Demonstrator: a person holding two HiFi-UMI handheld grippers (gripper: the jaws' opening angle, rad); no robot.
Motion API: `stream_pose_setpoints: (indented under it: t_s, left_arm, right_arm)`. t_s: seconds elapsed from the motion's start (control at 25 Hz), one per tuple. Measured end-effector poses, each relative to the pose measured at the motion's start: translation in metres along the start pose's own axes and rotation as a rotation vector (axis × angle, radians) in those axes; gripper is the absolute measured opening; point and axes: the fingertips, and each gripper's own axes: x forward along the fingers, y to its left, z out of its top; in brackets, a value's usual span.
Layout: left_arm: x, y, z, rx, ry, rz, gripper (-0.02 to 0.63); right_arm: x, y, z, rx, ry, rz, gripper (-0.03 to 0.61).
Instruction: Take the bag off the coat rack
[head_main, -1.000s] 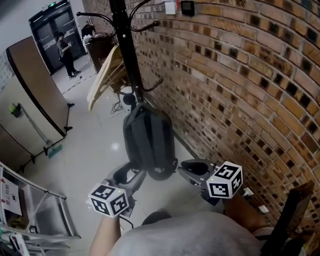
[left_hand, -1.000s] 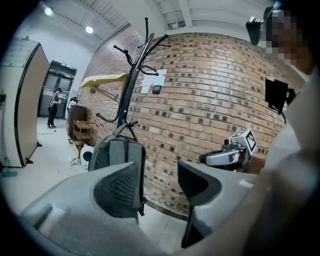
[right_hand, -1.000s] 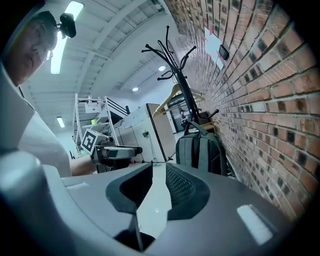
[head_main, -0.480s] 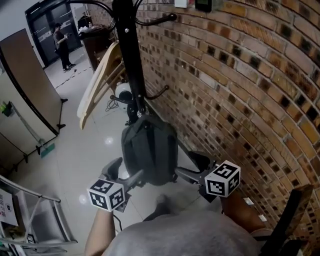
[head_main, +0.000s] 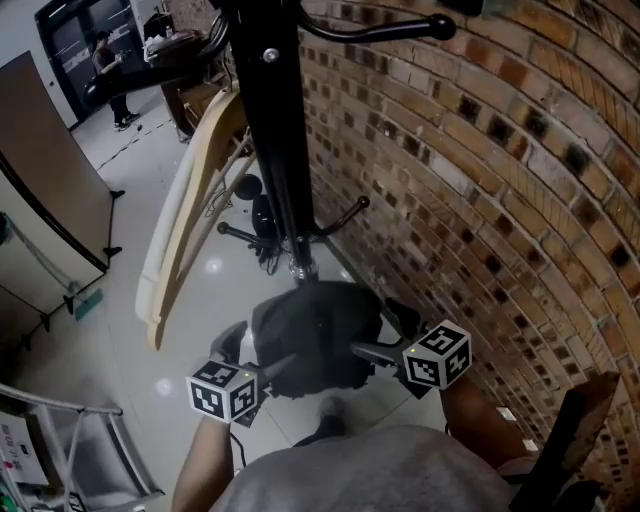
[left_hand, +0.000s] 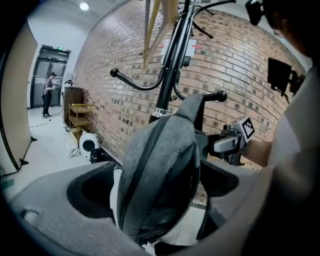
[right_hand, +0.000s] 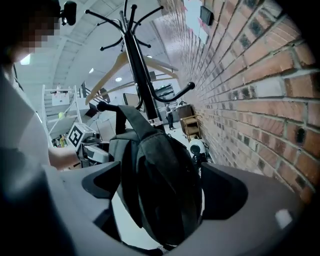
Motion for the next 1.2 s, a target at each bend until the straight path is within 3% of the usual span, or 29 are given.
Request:
stream_pose_setpoints:
  t_s: [0.4, 0.52, 0.72, 0.88, 1.2]
  left_arm:
    - [0.022, -0.001, -0.005, -0.055, 0.034, -0.184, 0.565]
    - [0.022, -0.003, -0.005, -0.067, 0.040, -0.211, 0.559]
    - [0.022, -0.003, -0.004, -0.102, 0.040, -0.198, 0.418]
    - [0.015, -0.007, -0.001, -0.086, 0.046, -0.167, 0.316]
    - [-0.015, -0.032, 0.018, -0.044, 0.007, -0.142, 0.293]
  right_arm:
    - [0.031, -0.018, -0.017, 0.047, 0.048, 0.009, 0.495]
    - [0.032, -0.017, -0.017, 0.065, 0.063, 0.009, 0.452]
    - [0.031, -0.019, -0.017, 0.107, 0.082, -0.012, 0.322]
    - [0.025, -0.014, -0.015, 0.119, 0.091, -0.024, 0.262]
    - [-0.004, 0.014, 0.004, 0.094, 0.034, -0.009, 0.233]
